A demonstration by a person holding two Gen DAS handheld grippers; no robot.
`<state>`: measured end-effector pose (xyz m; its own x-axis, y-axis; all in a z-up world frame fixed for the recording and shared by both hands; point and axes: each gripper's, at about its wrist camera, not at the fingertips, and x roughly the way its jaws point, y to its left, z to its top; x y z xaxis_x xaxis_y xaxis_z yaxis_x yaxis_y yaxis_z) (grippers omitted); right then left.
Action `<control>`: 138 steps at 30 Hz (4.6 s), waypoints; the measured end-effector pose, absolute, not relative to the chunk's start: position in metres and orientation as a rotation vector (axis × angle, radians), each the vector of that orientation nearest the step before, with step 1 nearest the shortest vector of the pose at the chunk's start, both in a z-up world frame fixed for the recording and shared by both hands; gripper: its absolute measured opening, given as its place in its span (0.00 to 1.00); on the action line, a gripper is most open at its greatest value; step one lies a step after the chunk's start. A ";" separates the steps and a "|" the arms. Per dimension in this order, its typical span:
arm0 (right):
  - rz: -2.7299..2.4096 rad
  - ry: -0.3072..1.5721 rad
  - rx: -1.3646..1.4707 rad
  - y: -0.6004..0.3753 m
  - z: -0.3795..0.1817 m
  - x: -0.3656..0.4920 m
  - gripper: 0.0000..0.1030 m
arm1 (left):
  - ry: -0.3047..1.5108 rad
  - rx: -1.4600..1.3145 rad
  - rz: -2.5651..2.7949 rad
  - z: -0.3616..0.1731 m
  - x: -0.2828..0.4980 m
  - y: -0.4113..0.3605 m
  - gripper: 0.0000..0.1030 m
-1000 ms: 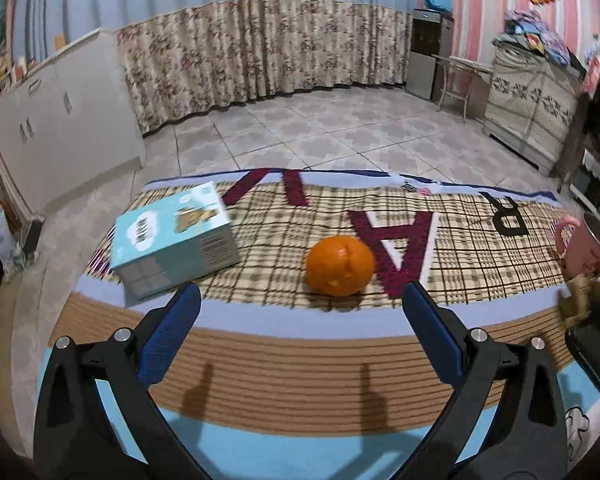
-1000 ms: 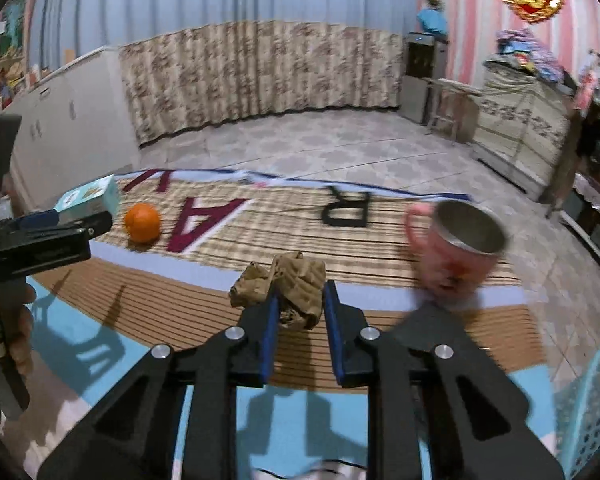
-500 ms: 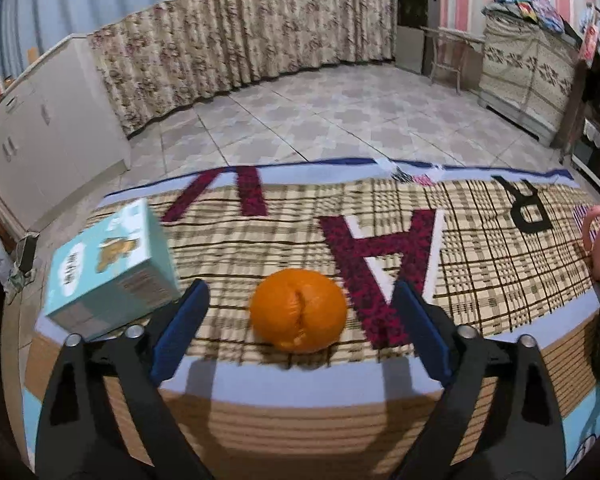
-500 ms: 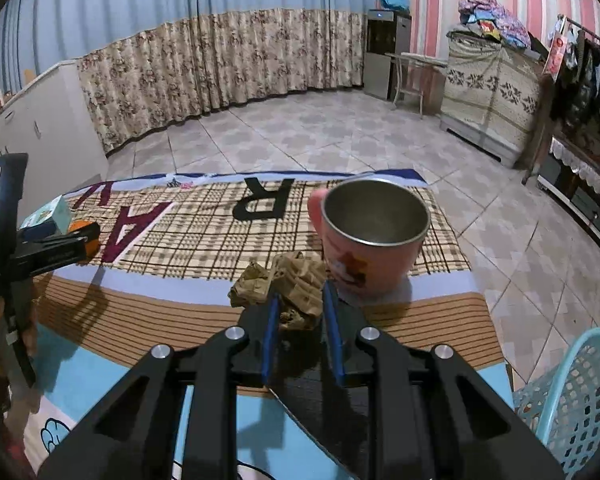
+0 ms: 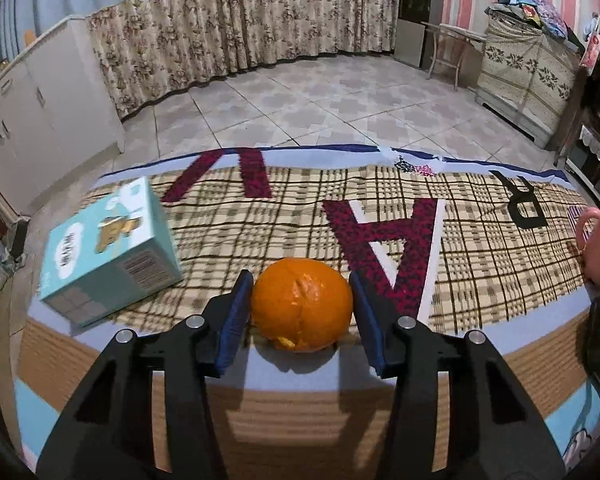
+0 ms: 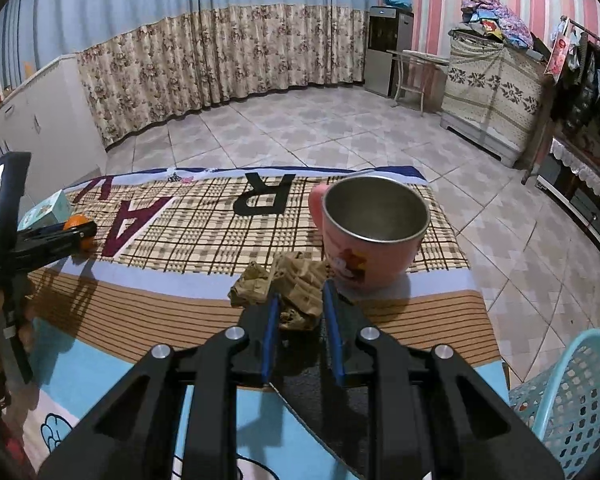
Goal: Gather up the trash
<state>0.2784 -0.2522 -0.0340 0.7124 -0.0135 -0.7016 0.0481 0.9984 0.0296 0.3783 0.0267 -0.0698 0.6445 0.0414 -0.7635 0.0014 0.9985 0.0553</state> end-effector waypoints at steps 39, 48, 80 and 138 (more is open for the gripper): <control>-0.317 0.675 0.172 -0.434 0.011 0.098 0.22 | 0.642 0.171 -0.326 0.020 0.168 -0.203 0.47; -0.427 0.590 0.216 -0.499 0.013 0.051 0.22 | 0.596 0.196 -0.437 0.018 0.142 -0.284 0.47; -0.501 0.589 0.292 -0.557 -0.028 0.025 0.22 | 0.470 0.188 -0.529 0.019 0.115 -0.371 0.91; -0.244 0.444 0.065 -0.240 0.034 -0.017 0.96 | 0.455 0.041 -0.109 0.051 0.010 -0.023 0.95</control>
